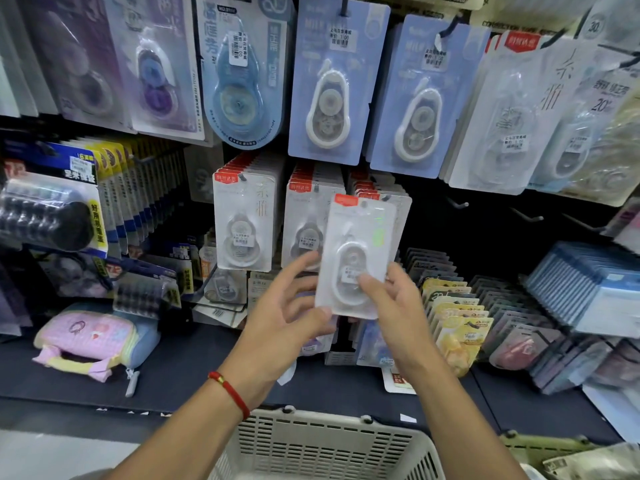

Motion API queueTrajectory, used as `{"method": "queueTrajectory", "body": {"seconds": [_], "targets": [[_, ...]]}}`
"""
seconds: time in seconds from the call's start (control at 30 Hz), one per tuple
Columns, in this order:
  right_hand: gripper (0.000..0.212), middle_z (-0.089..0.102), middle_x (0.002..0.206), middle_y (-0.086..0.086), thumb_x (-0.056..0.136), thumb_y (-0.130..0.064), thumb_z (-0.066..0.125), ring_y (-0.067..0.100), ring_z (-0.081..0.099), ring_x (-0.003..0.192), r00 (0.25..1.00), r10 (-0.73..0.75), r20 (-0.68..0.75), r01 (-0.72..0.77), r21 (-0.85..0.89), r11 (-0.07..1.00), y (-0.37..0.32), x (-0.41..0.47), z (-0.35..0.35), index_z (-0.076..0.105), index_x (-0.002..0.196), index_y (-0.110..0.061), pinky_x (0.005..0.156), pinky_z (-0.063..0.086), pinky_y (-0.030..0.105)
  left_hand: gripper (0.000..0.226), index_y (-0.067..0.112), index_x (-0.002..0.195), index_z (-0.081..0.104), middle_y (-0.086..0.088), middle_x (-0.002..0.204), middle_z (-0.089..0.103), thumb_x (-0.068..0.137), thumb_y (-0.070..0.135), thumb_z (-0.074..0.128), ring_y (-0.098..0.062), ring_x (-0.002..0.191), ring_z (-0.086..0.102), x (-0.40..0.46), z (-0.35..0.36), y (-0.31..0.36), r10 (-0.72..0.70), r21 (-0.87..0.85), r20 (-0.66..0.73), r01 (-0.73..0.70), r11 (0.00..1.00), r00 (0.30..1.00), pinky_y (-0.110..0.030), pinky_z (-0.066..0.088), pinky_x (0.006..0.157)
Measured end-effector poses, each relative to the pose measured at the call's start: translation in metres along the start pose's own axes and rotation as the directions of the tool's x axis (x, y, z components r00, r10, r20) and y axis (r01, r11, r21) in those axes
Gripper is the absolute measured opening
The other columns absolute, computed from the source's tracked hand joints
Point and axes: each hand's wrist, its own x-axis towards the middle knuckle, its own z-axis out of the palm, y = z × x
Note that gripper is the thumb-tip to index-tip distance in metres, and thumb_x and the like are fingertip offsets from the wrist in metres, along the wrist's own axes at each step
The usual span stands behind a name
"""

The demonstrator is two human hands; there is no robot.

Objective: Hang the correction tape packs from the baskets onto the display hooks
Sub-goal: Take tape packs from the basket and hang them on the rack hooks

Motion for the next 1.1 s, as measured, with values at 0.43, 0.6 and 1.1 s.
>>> {"method": "queueTrajectory", "body": {"seconds": [0.43, 0.6, 1.1], "targets": [[0.038, 0.076, 0.111, 0.002, 0.095, -0.047, 0.063, 0.023, 0.073, 0.097, 0.956, -0.049, -0.288, 0.061, 0.034, 0.998, -0.006, 0.004, -0.006, 0.067, 0.123, -0.021, 0.073, 0.057, 0.040, 0.071, 0.018, 0.148, 0.054, 0.003, 0.153, 0.058, 0.082, -0.004, 0.068, -0.019, 0.145, 0.052, -0.003, 0.009, 0.000, -0.053, -0.273, 0.223, 0.115, 0.955, 0.973, -0.050, 0.048, 0.115], [0.054, 0.067, 0.134, 0.000, 0.098, -0.058, 0.062, 0.015, 0.067, 0.114, 0.943, -0.068, -0.327, -0.089, -0.441, 0.893, 0.003, 0.006, -0.016, 0.054, 0.139, -0.025, 0.089, 0.058, 0.043, 0.056, 0.028, 0.133, 0.064, 0.017, 0.134, 0.069, 0.093, -0.011, 0.064, 0.009, 0.128, 0.059, 0.001, 0.008, 0.002, 0.053, 0.196, -0.009, -0.050, 0.979, 0.999, -0.035, 0.048, 0.115], [0.048, 0.038, 0.155, 0.015, 0.093, -0.012, 0.069, 0.036, 0.039, 0.141, 0.909, -0.395, 0.133, 0.267, -0.913, 0.308, 0.013, 0.052, 0.001, 0.065, 0.140, -0.019, 0.101, 0.051, 0.051, 0.076, 0.028, 0.161, 0.037, 0.016, 0.176, -0.001, 0.092, 0.006, 0.063, -0.010, 0.162, 0.002, 0.042, -0.008, -0.023, 0.280, 0.865, 0.183, -0.289, 0.409, 0.942, -0.030, 0.022, 0.125]]}}
